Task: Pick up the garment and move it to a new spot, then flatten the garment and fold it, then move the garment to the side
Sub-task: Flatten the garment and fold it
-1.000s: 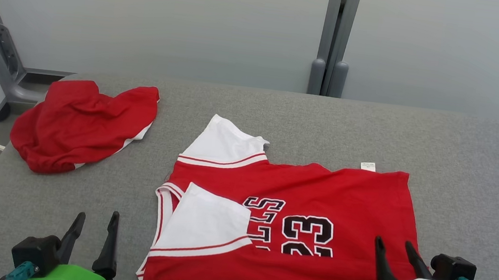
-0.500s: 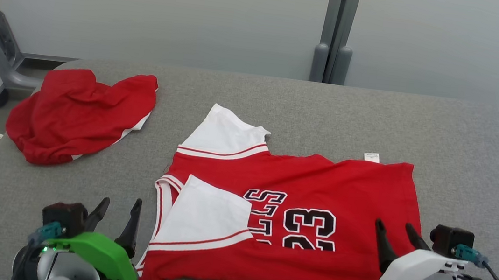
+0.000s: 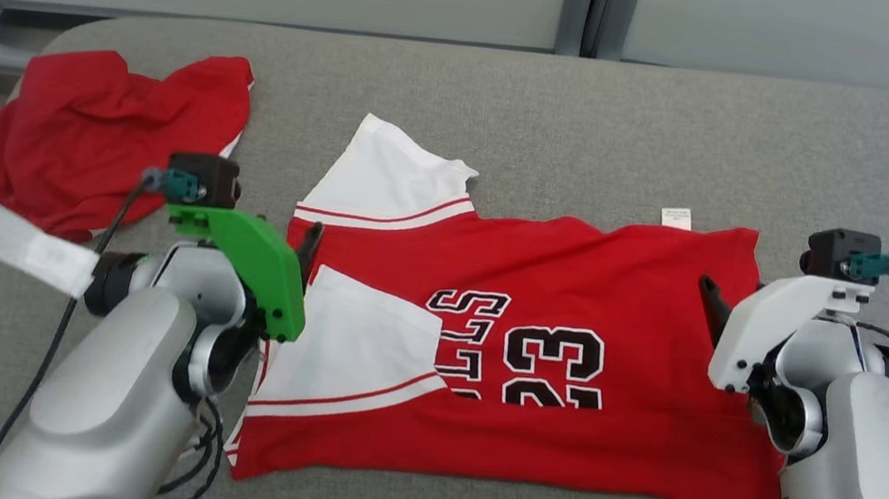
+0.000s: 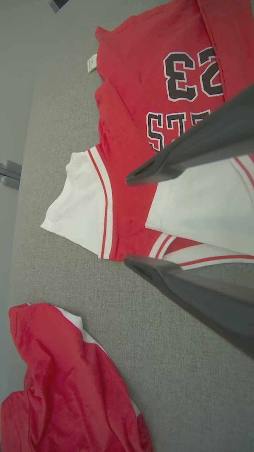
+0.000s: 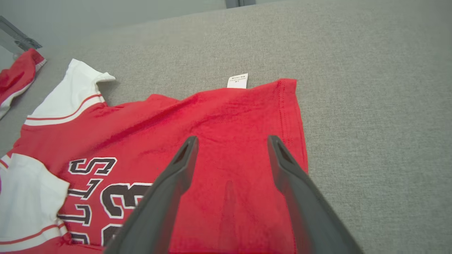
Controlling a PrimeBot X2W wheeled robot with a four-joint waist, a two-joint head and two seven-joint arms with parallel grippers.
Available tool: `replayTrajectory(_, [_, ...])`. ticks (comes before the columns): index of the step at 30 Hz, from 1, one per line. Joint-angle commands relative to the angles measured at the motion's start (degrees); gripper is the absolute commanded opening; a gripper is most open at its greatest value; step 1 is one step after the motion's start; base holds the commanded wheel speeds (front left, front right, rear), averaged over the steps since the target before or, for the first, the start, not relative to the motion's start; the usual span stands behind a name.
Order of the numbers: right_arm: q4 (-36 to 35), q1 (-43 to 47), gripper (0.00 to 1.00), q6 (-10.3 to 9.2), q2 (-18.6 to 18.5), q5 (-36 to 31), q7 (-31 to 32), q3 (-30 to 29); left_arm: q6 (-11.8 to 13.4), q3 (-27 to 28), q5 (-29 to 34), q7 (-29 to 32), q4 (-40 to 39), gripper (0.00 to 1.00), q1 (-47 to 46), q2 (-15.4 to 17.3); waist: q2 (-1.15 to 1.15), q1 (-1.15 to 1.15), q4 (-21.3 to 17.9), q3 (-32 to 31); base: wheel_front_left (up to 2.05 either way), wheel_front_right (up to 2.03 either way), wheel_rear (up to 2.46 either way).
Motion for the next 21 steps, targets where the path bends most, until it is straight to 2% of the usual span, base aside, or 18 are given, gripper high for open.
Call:
replayTrajectory(1, [-0.3, -1.4, 1.0, 0.0, -0.2, -0.4, 2.2, 0.0, 0.1, -0.3, -0.1, 1.2, 0.8, 1.0, -2.3, -0.4, 0.0, 0.0, -1.1, 4.9, 0.0, 0.0, 0.0])
replayTrajectory(4, [-1.4, -4.4, 1.0, 0.0, -0.1, -1.8, 8.3, 0.2, 0.3, -1.0, 0.6, 4.4, 3.3, 1.0, -8.1, -1.5, 0.0, 0.0, -2.0, 7.7, 0.0, 0.0, 0.0])
replayTrajectory(7, [-3.2, -7.4, 1.0, 0.0, -0.2, -4.0, 13.7, 0.2, -1.6, -1.5, -0.2, 7.4, 5.3, 1.0, -13.3, -2.9, 0.0, 0.0, -3.2, 10.8, 0.0, 0.0, 0.0])
replayTrajectory(11, [-5.4, -10.7, 1.0, 0.0, 0.0, -6.1, 18.5, 0.9, -3.3, -1.8, 0.1, 9.6, 8.6, 1.0, -19.5, -3.0, 0.0, 0.0, -5.1, 14.1, 0.0, 0.0, 0.0])
replayTrajectory(21, [-7.9, -14.7, 1.0, 0.0, 0.1, -5.7, 22.8, -1.1, -6.8, -5.1, 4.1, 11.4, 18.2, 1.0, -29.3, -1.6, 0.0, 0.0, -8.4, 19.8, 0.0, 0.0, 0.0])
